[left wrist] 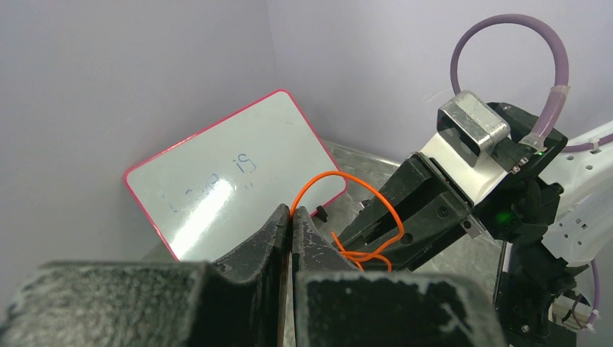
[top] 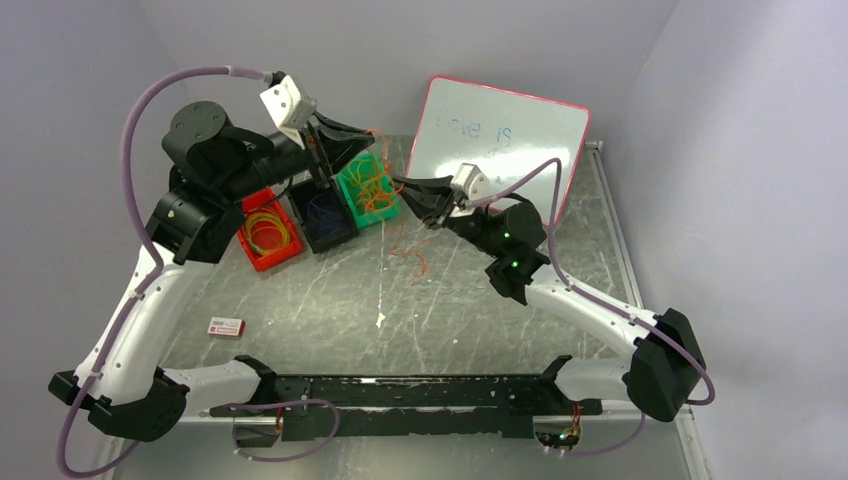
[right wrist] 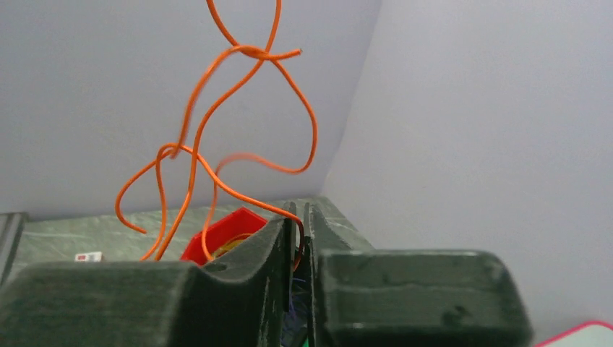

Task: Untangle the cables

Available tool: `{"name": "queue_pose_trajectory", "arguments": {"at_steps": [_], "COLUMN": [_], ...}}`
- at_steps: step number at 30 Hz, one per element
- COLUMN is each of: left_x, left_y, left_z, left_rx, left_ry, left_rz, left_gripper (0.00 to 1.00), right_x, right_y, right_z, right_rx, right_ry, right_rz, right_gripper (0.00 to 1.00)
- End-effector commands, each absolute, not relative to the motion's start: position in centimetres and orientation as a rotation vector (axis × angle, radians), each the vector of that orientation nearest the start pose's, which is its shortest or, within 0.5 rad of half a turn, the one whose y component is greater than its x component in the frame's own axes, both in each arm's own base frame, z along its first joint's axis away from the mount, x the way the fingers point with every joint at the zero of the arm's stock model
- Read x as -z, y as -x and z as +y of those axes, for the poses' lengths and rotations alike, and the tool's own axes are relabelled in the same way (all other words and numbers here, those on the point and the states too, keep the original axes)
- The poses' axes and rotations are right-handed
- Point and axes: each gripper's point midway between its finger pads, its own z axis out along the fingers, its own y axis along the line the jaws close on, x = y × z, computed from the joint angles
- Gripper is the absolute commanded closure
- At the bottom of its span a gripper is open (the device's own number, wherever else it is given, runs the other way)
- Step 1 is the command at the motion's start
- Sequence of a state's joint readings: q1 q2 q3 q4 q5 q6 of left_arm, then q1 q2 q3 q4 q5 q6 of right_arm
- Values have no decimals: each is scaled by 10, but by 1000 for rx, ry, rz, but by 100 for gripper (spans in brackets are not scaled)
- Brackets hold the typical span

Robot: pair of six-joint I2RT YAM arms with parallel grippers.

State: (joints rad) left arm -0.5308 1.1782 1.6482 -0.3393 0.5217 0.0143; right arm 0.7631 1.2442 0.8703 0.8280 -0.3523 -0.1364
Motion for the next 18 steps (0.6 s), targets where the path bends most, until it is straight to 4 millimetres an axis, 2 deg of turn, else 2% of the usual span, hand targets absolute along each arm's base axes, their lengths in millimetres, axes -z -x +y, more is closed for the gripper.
{"name": "queue_pose_trajectory", "arguments": {"at_steps": [1, 2, 4, 6, 9, 13, 18], "left_x": [-517, -517, -520, -524, -532, -544, -556], "left_y": [-247, -247, -249, -253, -263, -279, -280], "left_z": [-247, -245, -242, -236, -218, -179, -146], "left_rx": [801, 797, 778, 745, 657, 491, 368], "left_ry": [-809, -802, -782, -744, -638, -439, -312], "left_rz": [1234, 1236, 1237, 1248, 1279, 1307, 1301], "left_gripper": [93, 93, 93, 93, 93, 93, 93], "right_x": [-421, -417, -404, -383, -350, -294, -227], "right_y": [-260, -265, -280, -293, -302, -315, -320], "right_z": [327, 326, 319, 307, 283, 254, 211], "right_rx": [-791, -785, -754, -704, -659, -559, -368], "right_ry": [737, 713, 646, 580, 464, 354, 220], "right_rz": [826, 858, 961, 1071, 1190, 1404, 1634], "right_gripper": [95, 100, 100, 100, 100, 100, 100]}}
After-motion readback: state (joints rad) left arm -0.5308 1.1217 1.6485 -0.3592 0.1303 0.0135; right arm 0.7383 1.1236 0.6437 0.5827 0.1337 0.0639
